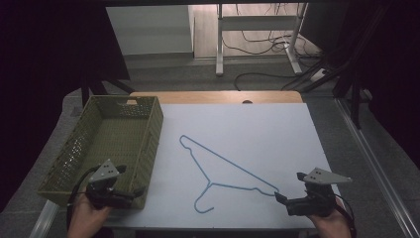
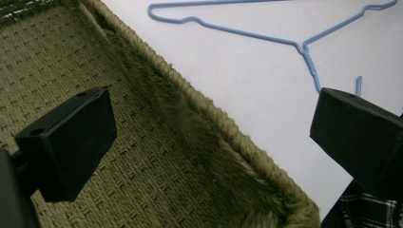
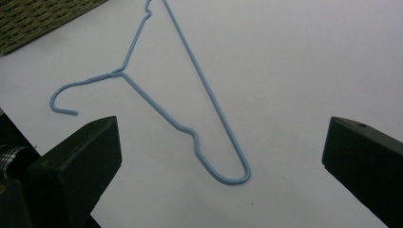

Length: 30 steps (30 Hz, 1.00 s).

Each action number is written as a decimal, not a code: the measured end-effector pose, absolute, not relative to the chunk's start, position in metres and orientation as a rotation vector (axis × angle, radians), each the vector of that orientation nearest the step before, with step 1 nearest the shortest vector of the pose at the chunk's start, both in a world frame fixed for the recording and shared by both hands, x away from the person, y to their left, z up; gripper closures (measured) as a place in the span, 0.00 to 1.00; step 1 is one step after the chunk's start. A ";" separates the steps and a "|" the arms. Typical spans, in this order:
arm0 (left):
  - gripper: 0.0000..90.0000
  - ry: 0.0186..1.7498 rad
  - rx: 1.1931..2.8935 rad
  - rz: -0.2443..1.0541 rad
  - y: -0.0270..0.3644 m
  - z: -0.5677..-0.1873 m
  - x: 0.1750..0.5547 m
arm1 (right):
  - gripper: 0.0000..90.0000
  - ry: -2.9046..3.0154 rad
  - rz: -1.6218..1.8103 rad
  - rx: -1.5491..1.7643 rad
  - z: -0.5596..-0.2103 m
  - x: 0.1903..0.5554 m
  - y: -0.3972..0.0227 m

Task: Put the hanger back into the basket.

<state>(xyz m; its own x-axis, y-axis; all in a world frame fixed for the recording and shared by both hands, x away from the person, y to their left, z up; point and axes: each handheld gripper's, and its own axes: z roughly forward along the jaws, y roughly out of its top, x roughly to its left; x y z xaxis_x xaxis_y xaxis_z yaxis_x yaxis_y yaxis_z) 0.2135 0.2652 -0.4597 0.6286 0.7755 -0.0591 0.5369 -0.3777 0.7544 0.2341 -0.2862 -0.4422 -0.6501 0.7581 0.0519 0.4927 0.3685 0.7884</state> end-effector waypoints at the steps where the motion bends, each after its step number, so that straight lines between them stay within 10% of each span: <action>1: 0.02 1.024 2.075 0.393 0.265 -0.460 0.213 | 0.00 2.317 1.165 1.104 -0.443 0.234 -0.286; 30: 0.02 1.031 2.048 0.377 0.266 -0.455 0.216 | 0.00 2.349 1.110 1.091 -0.450 0.237 -0.285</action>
<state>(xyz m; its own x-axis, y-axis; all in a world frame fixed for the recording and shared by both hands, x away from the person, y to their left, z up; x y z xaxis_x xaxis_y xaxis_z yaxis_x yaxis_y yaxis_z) 0.2160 0.2660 -0.4550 0.6243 0.7768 -0.0828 0.5400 -0.3526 0.7643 0.2371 -0.2850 -0.4502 -0.6560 0.7541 0.0318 0.5031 0.4055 0.7632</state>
